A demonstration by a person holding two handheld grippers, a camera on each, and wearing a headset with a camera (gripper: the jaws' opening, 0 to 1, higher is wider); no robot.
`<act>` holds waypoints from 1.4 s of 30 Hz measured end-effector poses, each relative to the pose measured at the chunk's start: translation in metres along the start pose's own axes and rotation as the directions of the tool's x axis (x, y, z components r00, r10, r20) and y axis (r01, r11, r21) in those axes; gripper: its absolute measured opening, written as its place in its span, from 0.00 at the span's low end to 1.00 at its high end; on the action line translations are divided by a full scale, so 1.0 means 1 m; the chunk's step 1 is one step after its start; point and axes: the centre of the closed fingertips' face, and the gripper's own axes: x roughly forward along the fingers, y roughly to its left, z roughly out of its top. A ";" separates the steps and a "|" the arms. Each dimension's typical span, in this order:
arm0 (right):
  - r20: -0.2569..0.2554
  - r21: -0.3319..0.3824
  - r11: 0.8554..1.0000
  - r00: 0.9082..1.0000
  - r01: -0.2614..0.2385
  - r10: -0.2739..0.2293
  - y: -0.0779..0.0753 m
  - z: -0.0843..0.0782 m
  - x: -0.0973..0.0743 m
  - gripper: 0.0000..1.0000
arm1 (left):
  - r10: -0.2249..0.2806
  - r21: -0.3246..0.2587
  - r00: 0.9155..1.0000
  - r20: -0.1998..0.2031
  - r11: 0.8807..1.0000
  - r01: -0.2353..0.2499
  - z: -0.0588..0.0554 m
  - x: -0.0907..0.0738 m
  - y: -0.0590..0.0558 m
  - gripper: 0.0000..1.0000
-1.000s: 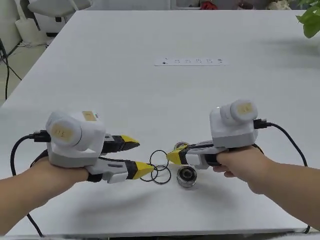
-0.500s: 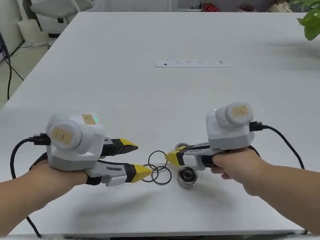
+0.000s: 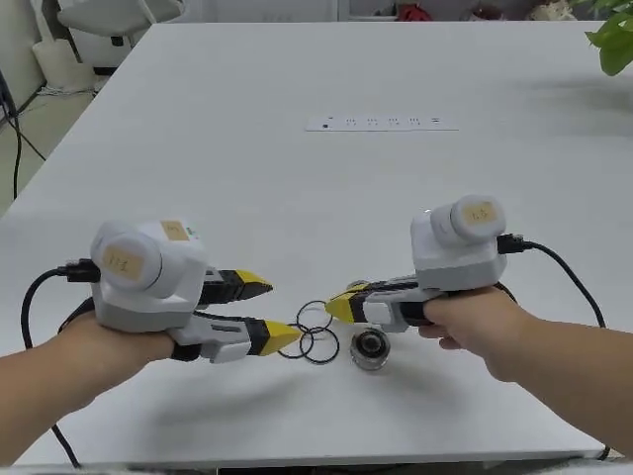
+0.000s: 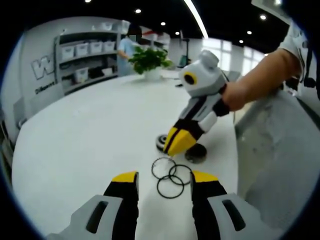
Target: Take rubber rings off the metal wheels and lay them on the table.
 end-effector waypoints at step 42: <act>-0.014 -0.156 0.983 0.995 0.095 -0.098 -0.039 -0.003 -0.045 0.15 | -0.037 0.021 0.999 -0.008 0.999 0.037 0.031 0.048 0.008 0.40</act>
